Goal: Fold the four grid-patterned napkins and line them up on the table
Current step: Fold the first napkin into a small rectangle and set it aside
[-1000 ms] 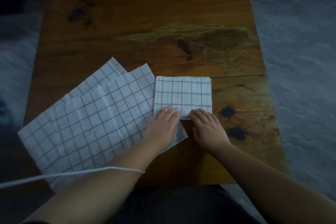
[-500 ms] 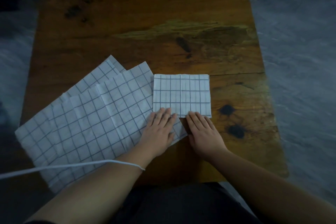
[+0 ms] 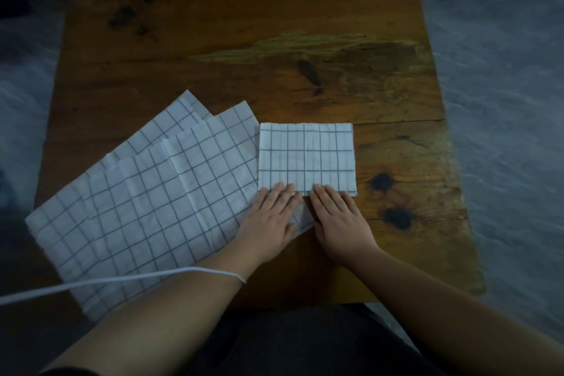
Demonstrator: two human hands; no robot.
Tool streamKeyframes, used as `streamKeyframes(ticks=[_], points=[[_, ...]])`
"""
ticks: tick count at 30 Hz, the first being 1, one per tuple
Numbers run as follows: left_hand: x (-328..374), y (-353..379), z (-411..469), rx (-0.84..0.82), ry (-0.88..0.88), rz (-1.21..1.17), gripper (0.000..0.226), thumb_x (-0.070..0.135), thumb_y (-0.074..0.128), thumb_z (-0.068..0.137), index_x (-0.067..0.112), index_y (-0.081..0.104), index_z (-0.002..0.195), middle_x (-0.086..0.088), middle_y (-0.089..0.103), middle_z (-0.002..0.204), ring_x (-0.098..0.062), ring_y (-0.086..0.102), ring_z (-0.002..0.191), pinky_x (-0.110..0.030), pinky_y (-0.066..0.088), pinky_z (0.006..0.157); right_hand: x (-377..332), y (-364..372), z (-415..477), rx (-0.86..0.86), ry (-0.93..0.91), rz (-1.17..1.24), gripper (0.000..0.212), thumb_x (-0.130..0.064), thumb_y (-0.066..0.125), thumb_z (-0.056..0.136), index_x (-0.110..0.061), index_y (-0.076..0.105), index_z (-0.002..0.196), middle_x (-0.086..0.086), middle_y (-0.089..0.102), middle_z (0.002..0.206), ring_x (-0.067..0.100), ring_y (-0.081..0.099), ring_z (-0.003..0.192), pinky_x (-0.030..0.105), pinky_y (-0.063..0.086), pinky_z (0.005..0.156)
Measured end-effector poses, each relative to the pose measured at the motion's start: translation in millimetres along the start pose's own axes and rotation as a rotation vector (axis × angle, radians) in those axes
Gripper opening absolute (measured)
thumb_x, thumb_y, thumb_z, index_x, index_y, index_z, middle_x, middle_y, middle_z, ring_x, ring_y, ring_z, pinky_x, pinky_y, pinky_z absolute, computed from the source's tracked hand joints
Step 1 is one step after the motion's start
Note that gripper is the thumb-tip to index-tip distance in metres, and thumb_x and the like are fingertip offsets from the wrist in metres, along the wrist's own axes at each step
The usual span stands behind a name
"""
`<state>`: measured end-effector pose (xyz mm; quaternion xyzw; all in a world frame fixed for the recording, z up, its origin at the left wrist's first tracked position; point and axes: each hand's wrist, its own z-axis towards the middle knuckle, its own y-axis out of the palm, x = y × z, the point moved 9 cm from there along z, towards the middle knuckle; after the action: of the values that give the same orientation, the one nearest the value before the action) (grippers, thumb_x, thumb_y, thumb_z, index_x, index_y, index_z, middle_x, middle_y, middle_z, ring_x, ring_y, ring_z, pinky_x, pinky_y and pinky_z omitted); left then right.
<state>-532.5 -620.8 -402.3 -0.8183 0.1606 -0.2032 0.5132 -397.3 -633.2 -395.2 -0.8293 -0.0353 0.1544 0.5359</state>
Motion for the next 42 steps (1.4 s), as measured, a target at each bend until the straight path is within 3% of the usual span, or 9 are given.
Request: streamKeyframes(ticks=[10,18,23,29,33,36,42], points=[[-21.6,-1.7,-8.2,-0.018,-0.077,-0.016,0.065,0.049,0.016,0.105,0.024,-0.01,0.159,0.0,-0.017,0.167,-0.02,-0.024,0.152,-0.045,-0.012,0.124,43.0,-4.7,-20.3,-0.031,0.184,0.02,0.068,-0.045,0.025,0.107,-0.018,-0.002,0.163,0.001,-0.005,0.171,0.015,-0.014,0.155,0.041,-0.007,0.125],[13.0,-8.1,10.3,-0.015,-0.026,-0.029,0.068,0.051,0.019,0.105,0.02,-0.006,0.161,-0.002,-0.012,0.169,-0.02,-0.017,0.154,-0.042,-0.011,0.124,-4.0,-0.3,-1.6,-0.025,0.047,0.04,0.062,-0.044,0.021,0.107,-0.023,0.001,0.162,-0.002,-0.004,0.17,0.016,-0.011,0.156,0.038,-0.009,0.123],[-6.6,-0.6,-1.7,-0.015,-0.008,-0.01,0.065,0.05,0.017,0.105,0.025,-0.01,0.16,0.004,-0.018,0.166,-0.016,-0.022,0.152,-0.041,-0.013,0.123,27.3,1.7,-15.1,-0.042,0.097,0.031,0.065,-0.043,0.027,0.107,-0.022,0.002,0.163,-0.004,-0.004,0.17,0.012,-0.011,0.155,0.036,-0.007,0.124],[-39.7,4.9,-19.8,0.02,-0.03,-0.006,0.063,0.048,0.015,0.104,0.024,-0.003,0.159,0.001,-0.006,0.168,-0.016,-0.018,0.153,-0.039,-0.013,0.123,60.2,-1.0,-35.8,-0.074,0.154,0.017,0.065,-0.042,0.026,0.107,-0.021,0.001,0.163,-0.004,-0.005,0.17,0.01,-0.012,0.154,0.038,-0.005,0.126],[-38.9,-3.0,-20.1,0.046,-0.06,-0.068,0.063,0.047,0.016,0.102,0.024,0.0,0.159,0.001,-0.002,0.169,-0.015,-0.015,0.154,-0.04,-0.008,0.125,55.6,-12.0,-32.8,0.017,0.215,0.08,0.06,-0.041,0.037,0.105,-0.019,0.027,0.16,0.0,0.025,0.167,0.018,0.017,0.155,0.044,0.014,0.127],[-33.6,-13.3,-14.6,0.074,-0.112,-0.166,0.061,0.04,0.026,0.104,0.019,0.017,0.16,-0.002,0.011,0.169,-0.017,-0.007,0.155,-0.041,-0.003,0.125,57.5,-30.2,-15.9,0.08,0.256,0.119,0.044,-0.036,0.049,0.102,-0.023,0.048,0.144,0.0,0.048,0.148,0.023,0.038,0.141,0.046,0.032,0.119],[-13.9,-37.2,4.4,0.116,-0.109,-0.248,0.054,0.024,0.04,0.103,0.017,0.029,0.156,-0.002,0.017,0.166,-0.02,0.0,0.154,-0.039,-0.001,0.123,64.2,-46.1,21.3,0.01,0.179,0.06,0.02,-0.031,0.047,0.104,-0.027,0.057,0.121,-0.002,0.056,0.127,0.023,0.046,0.119,0.041,0.039,0.103]])
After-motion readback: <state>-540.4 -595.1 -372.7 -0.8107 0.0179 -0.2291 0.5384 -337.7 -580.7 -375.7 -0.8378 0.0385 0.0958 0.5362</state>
